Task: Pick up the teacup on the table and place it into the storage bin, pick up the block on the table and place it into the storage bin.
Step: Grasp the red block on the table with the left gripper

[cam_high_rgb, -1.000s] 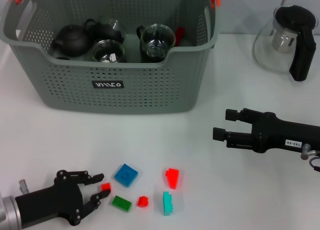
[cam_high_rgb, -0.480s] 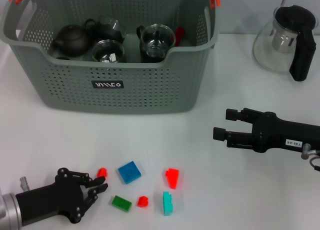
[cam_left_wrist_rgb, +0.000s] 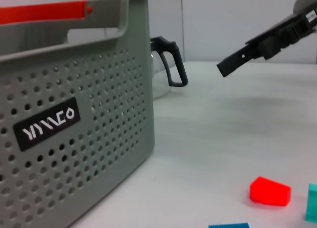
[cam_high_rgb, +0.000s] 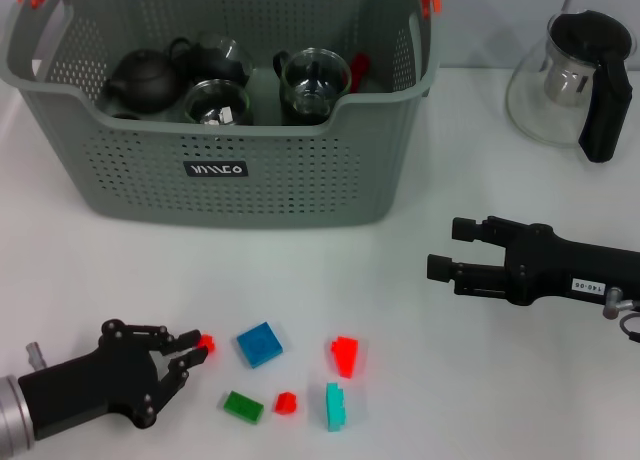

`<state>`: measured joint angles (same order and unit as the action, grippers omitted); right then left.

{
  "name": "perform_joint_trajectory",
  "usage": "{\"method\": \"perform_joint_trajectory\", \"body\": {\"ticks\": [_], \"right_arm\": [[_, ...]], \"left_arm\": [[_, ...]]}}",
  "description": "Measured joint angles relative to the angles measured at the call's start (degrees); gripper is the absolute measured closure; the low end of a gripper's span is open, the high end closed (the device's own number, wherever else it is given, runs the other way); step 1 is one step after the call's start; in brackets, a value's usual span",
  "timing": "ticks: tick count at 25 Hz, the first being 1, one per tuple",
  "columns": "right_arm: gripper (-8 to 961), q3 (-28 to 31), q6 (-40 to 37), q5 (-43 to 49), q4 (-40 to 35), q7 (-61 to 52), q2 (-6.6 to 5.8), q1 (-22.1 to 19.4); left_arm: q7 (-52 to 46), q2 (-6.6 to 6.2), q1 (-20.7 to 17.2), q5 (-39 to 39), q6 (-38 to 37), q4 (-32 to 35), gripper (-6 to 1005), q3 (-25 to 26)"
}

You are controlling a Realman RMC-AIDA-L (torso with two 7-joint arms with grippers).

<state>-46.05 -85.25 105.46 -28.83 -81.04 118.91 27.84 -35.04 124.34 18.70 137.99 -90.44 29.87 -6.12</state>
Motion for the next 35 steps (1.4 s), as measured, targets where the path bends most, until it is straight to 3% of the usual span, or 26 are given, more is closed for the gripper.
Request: {"method": "perform_joint_trajectory", "body": {"ticks": [8, 13, 19, 35], "right_arm": [[26, 0.0, 0.0, 0.0, 0.0, 0.0, 0.0, 0.1], [26, 0.0, 0.1, 0.0, 0.0, 0.0, 0.0, 0.1], [26, 0.0, 0.1, 0.0, 0.0, 0.0, -0.09, -0.2], [26, 0.0, 0.1, 0.0, 0.0, 0.2, -0.09, -0.3]], "left_arm": [[0.3, 0.09, 0.6, 0.0, 0.7, -0.7, 765, -0.1], [0.2, 0.11, 1.3, 0.0, 2.4, -1.5, 529, 0.0], [0.2, 0.02, 1.9, 0.0, 3.9, -2.4, 408, -0.2], [-2.3, -0.04, 2.0, 0.5, 6.0, -3.0, 423, 0.0]]}}
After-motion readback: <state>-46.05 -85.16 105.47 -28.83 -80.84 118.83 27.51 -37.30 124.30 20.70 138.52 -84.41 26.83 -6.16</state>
